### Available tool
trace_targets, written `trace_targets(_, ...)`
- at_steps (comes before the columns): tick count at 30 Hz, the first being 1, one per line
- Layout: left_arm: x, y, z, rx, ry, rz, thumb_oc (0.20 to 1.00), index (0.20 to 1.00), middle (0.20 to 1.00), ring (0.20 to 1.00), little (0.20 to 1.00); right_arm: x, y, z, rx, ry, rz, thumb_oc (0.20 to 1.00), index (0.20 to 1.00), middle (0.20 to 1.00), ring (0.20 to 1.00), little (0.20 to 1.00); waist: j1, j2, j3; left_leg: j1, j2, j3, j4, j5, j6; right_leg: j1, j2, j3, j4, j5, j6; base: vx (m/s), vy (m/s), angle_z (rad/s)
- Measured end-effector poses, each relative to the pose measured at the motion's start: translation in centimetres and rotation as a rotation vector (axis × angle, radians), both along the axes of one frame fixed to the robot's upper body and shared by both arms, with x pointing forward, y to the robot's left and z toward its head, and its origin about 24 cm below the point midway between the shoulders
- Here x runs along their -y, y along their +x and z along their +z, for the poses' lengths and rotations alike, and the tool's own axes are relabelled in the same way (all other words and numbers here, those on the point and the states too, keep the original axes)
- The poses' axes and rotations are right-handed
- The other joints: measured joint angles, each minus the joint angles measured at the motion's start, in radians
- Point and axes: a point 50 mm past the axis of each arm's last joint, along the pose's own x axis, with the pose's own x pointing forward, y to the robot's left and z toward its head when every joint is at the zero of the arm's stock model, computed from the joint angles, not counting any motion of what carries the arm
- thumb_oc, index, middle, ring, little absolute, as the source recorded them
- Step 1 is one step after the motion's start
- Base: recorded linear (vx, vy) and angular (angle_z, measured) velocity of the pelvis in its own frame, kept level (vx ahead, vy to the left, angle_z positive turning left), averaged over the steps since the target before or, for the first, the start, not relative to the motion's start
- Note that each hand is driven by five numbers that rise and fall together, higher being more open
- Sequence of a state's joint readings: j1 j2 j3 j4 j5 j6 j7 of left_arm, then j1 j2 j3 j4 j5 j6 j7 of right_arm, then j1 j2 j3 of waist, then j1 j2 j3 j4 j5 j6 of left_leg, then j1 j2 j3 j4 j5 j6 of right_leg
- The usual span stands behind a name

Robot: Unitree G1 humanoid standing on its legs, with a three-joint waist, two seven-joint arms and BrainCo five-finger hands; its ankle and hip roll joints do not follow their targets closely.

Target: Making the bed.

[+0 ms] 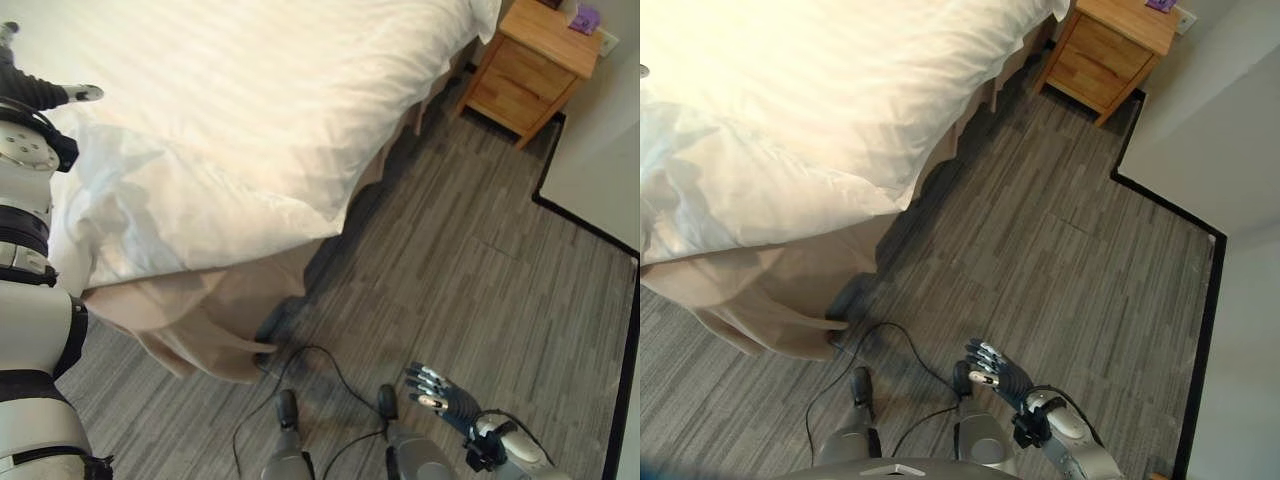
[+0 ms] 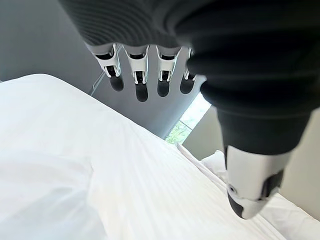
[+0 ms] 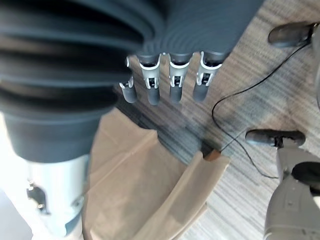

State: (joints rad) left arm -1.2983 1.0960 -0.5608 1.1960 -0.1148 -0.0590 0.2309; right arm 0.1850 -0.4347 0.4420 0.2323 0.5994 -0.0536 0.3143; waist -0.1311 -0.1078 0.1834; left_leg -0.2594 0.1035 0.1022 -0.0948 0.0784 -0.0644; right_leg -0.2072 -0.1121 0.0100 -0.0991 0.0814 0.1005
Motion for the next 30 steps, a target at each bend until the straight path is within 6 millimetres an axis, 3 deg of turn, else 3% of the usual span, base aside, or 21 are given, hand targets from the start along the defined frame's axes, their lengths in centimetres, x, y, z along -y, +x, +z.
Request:
trace_targets(6, -1.9, -1.8, 1.2, 0.032, -0.025, 0.083, 1.0, 1.0, 1.0, 1.0, 1.0, 0.0, 0.8, 0.4, 0.026, -0.004, 0.004, 1.0, 1.0, 1.0, 1.0, 1.0, 0.003, -0.009, 0.03, -0.017, 0.005, 0.007, 0.0, -0.004, -0.006, -0.024, 0.004, 0.001, 0.0, 0.0, 0.0, 0.0, 0.003, -0.06)
trace_targets(12, -2.5, -2.2, 1.0, 0.032, -0.049, 0.11, 1.0, 1.0, 1.0, 1.0, 1.0, 0.4, 0.8, 0.6, 0.031, -0.02, 0.011, 1.0, 1.0, 1.0, 1.0, 1.0, 0.003, -0.014, 0.05, -0.041, 0.015, 0.009, 0.0, -0.003, -0.005, -0.05, 0.015, -0.002, 0.0, 0.009, -0.008, -0.01, 0.004, -0.02)
trace_targets(19, -3.3, -2.9, 1.1, 0.046, -0.084, 0.146, 1.0, 1.0, 1.0, 1.0, 1.0, 0.1, 1.9, 1.6, 0.08, 0.014, 0.009, 1.0, 1.0, 1.0, 1.0, 1.0, -0.005, -0.048, 0.116, -0.078, 0.026, 0.025, 0.001, -0.001, -0.005, -0.1, 0.026, -0.002, 0.0, 0.027, -0.012, -0.06, -0.009, -0.08)
trace_targets(23, -3.5, -3.7, 2.6, 0.103, -0.082, 0.163, 1.0, 1.0, 1.0, 1.0, 1.0, 0.4, 2.1, 1.8, 0.094, 0.012, -0.006, 1.0, 1.0, 1.0, 1.0, 1.0, -0.006, -0.074, 0.158, -0.143, 0.037, 0.022, 0.001, 0.012, -0.01, -0.164, 0.037, -0.007, 0.0, 0.039, -0.011, -0.05, -0.007, -0.03)
trace_targets(25, -3.7, -3.8, 2.3, 0.112, -0.09, 0.178, 1.0, 1.0, 1.0, 1.0, 1.0, 0.3, 2.1, 1.8, 0.094, 0.011, -0.012, 1.0, 1.0, 1.0, 1.0, 1.0, -0.009, -0.084, 0.169, -0.15, 0.043, 0.023, 0.001, 0.012, -0.01, -0.172, 0.042, -0.008, 0.0, 0.041, -0.01, -0.03, 0.036, -0.04)
trace_targets(30, -5.5, -4.8, -0.8, 0.121, -0.223, 0.186, 1.0, 1.0, 1.0, 1.0, 1.0, 0.1, 1.7, 1.5, 0.075, 0.016, -0.018, 1.0, 1.0, 1.0, 1.0, 1.0, -0.009, -0.079, 0.173, -0.114, 0.05, 0.027, 0.001, 0.012, -0.011, -0.149, 0.05, -0.002, 0.0, 0.053, -0.02, -0.03, 0.039, -0.1)
